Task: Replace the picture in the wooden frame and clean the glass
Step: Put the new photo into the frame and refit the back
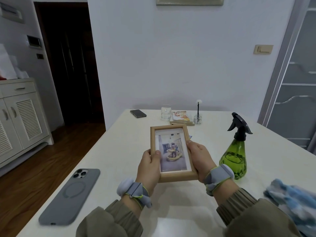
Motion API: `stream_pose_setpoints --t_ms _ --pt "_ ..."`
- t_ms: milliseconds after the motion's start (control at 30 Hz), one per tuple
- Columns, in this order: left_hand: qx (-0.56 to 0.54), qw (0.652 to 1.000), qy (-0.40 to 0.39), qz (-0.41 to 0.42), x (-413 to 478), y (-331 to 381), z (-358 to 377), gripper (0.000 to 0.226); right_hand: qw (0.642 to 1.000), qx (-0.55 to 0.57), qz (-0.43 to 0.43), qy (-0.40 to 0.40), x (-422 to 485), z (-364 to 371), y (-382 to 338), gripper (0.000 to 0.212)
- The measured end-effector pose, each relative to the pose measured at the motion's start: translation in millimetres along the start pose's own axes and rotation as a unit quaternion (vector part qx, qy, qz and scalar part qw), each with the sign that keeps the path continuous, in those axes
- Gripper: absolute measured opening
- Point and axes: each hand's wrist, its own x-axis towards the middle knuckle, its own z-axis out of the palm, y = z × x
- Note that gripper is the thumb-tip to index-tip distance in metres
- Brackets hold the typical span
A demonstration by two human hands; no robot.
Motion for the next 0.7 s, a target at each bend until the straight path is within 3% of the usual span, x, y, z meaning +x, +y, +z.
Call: stream_pose_setpoints --t_ms 500,600,700 --pt "0.04 0.999 -0.014 0.009 25 -7 32 0.035 0.998 -0.034 -0.027 0.037 16 -19 8 0.037" --pt "0.047 0.999 -0.014 0.016 30 -11 37 0.035 0.985 -0.128 -0.092 0.076 19 -19 12 0.037" --pt "0.063 0.998 -0.012 0.022 32 -16 37 0.036 0.941 -0.278 -0.159 0.112 20 -25 13 0.037"
